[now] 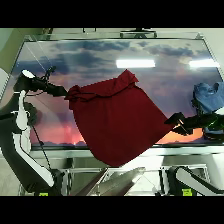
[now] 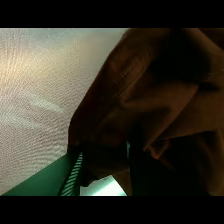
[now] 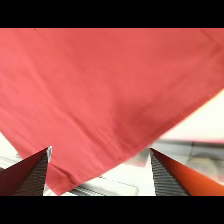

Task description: Fold the shirts.

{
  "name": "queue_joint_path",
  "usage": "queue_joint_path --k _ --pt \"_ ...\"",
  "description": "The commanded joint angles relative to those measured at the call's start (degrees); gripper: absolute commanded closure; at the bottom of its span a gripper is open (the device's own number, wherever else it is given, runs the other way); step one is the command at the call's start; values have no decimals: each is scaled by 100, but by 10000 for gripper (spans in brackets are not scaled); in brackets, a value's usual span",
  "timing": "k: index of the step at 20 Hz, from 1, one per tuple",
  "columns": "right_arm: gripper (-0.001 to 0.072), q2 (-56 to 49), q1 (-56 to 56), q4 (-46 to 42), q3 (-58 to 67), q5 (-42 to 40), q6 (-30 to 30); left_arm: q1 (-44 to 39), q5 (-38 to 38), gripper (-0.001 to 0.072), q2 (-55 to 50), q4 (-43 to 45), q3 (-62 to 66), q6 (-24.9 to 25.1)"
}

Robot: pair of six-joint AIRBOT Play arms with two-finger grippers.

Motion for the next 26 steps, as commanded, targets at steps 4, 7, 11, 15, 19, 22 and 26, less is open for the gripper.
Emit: queue_joint_path --k 4,7,11,15,19,22,26 --pt "6 61 -42 -291 -92 -68 66 -50 -398 62 -4 -466 -2 2" --pt "6 61 -35 -297 -205 -258 66 -50 -345 6 -7 -415 -2 -17" --pt "7 59 -35 -286 -610 -909 0 -101 -87 15 -9 -407 -4 -17" --pt "10 61 -48 -282 -636 -1399 96 -356 -146 685 -7 -411 0 103" --pt "12 61 -125 -310 -636 -1561 262 -396 -391 684 -7 -407 199 157" --pt "12 48 -260 -319 -645 -1690 308 -269 -651 685 -7 -413 643 92" --pt "12 -345 -160 -267 -662 -1967 181 -61 -837 685 -9 -424 883 -63"
